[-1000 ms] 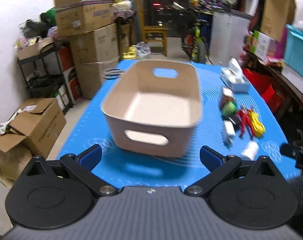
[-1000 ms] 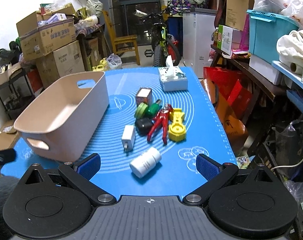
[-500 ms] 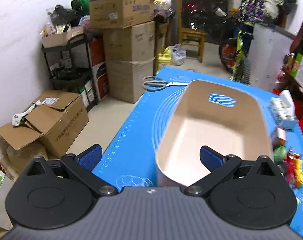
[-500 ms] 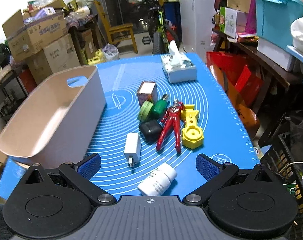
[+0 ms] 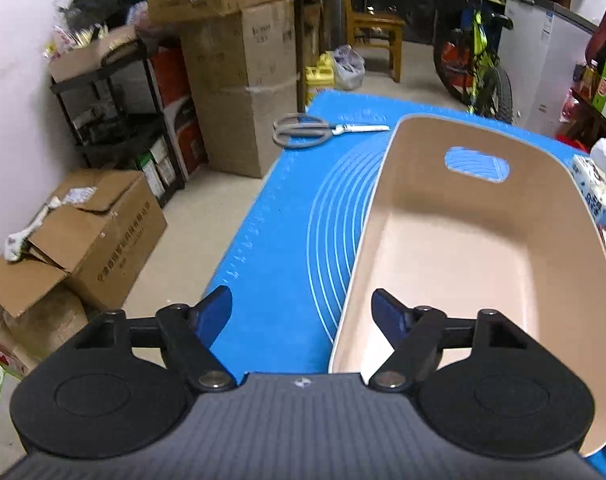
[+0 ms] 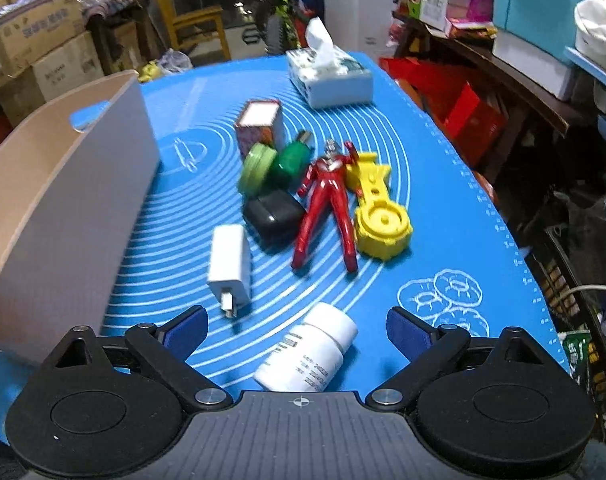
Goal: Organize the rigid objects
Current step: 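Grasp the basket rim with the left tool while the right tool grasps the white pill bottle, then carry the white pill bottle into the basket and release it with the right tool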
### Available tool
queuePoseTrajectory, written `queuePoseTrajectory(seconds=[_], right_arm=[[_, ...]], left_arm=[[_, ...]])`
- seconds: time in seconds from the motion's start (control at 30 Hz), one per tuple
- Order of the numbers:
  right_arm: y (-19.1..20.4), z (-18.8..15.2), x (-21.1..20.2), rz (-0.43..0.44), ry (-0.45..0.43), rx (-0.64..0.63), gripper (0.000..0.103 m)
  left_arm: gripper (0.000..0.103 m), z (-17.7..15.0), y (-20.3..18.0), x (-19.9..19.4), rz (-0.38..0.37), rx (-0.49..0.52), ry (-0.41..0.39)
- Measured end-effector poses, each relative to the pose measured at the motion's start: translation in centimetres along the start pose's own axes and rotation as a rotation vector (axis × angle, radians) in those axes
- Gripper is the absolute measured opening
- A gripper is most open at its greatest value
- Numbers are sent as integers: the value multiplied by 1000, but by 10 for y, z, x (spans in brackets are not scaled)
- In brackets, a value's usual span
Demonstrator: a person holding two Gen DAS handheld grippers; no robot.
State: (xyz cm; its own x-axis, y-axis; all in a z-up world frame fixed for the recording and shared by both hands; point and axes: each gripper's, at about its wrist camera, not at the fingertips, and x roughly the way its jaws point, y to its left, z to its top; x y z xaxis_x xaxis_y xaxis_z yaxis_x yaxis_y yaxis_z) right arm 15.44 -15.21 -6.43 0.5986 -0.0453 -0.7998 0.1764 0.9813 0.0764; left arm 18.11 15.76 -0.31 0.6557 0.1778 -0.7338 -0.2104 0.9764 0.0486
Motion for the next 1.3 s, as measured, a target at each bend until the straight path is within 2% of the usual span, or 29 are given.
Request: queuePoseTrajectory(seconds=[0.1,0.3,0.37,0.5,0.57,0.63,0.67,0.73,0.77,0.8,0.83,1.1,1.3], right_arm=[[-3,-3,7,-10,27,29,95],[-3,-7,18,-22,68,49,90],[-3,-8,19,-26,74,50,87],[-7,-10,23,-15,92,67,80],[-7,-11,22,-16,80,56,76],[-8,-11,20,-16,74,47,65],[-8,-12,19,-21,71,44,63],[-10,-13,18,-30,61,39,53],[-11,-13,18,-35,58,38,51],[-13,-13,17,-41,55,37,46],[-14,-13,17,-45,54,38,45],[-19,-14,13,-9,22,65,45],[-13,0,-5,-4,-59,35,45]], left_arm=[[72,-3,5,6,-26,8,23],[65,-3,6,9,-23,17,53],[55,-1,5,11,-29,7,66],[49,0,4,12,-43,-10,72],[39,-1,-1,12,-45,-2,68],[28,-1,-4,13,-59,8,65],[22,-1,-6,13,-64,16,62],[19,-2,-9,12,-63,35,54],[14,-2,-11,12,-62,43,51],[14,-2,-12,12,-69,46,49],[14,-2,-11,13,-68,47,49],[13,-3,-8,14,-94,22,43],[12,-4,-10,14,-96,21,40]])
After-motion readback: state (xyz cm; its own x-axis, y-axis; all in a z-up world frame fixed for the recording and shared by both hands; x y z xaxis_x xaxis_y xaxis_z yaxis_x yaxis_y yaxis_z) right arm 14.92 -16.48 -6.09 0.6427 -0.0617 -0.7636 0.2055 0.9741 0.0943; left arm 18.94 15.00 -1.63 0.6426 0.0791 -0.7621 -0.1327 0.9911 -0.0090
